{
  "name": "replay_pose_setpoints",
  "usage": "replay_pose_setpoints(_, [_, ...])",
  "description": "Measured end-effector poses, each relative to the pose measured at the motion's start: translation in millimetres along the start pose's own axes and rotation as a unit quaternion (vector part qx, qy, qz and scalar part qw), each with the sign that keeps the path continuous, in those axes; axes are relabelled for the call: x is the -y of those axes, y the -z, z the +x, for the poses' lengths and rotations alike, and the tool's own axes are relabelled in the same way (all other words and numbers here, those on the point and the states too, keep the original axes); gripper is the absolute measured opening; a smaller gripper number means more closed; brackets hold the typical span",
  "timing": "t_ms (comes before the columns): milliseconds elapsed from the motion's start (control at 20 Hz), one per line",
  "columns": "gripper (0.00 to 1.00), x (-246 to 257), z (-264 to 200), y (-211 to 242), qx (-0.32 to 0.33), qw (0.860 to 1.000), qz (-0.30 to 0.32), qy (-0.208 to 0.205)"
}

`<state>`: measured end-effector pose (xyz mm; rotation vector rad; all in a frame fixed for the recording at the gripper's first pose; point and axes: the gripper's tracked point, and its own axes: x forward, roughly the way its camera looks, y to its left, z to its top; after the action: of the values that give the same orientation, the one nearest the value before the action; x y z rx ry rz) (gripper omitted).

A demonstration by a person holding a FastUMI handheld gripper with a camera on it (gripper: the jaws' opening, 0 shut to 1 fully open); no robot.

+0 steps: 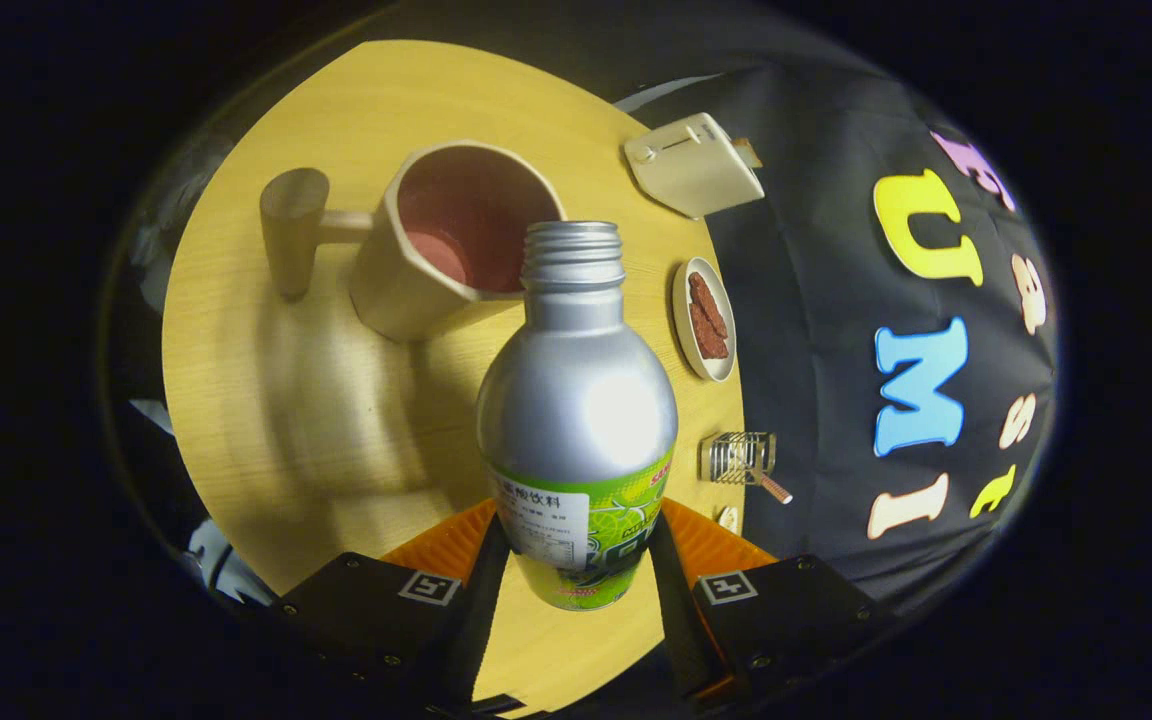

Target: Take the bottle from table, then pour the juice into the cup, finally place the bottle on the coaster

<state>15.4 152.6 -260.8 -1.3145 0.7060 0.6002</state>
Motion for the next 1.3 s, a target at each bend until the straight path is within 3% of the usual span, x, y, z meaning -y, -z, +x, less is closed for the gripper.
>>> replay_pose_setpoints(500, [0.72, 1.5, 14.7, 5.5, 0.07, 0.982, 0.173, -0.029])
replay_pose_setpoints(1000, [0.72, 27.2, 29.2, 0.6, 0.113, 0.954, 0.274, -0.041])
replay_pose_setpoints(1300, [0.72, 47.5, 43.3, -11.3, 0.156, 0.929, 0.332, -0.041])
